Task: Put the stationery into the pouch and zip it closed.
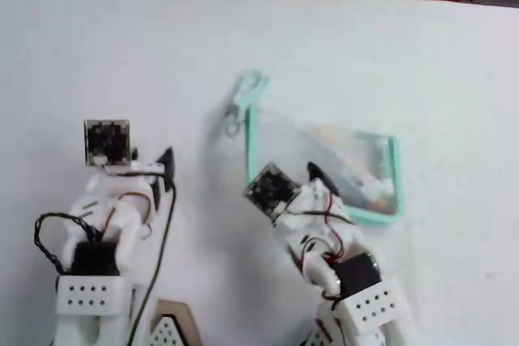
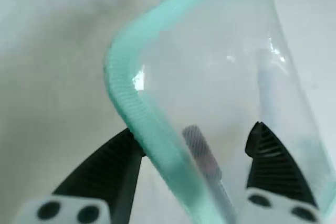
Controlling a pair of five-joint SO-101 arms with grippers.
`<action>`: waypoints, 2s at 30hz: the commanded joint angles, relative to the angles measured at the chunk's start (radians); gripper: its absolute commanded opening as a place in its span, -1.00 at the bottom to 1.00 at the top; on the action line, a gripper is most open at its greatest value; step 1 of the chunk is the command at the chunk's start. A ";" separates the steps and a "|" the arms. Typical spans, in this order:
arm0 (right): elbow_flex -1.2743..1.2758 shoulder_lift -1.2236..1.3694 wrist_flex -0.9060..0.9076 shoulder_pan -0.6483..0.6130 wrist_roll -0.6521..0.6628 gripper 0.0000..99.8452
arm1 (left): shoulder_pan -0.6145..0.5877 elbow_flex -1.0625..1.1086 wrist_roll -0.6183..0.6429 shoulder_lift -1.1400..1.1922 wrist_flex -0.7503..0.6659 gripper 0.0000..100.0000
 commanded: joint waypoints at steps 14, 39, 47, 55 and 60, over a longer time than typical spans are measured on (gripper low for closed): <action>-0.298 -0.013 0.315 -0.262 0.005 -0.34 | 0.007 -0.049 0.002 -0.008 0.008 -0.58; -0.605 0.980 -0.229 0.875 0.017 -0.88 | 0.015 0.044 -0.083 -0.005 -0.121 -0.95; -0.842 1.392 -0.077 0.903 0.124 -0.96 | 0.015 0.044 -0.083 -0.005 -0.120 -0.95; -0.855 1.471 -0.039 0.855 0.252 -0.97 | 0.015 0.044 -0.083 -0.007 -0.120 -0.95; -0.870 1.466 0.033 0.748 0.252 -0.97 | 0.015 0.043 -0.083 -0.007 -0.120 -0.95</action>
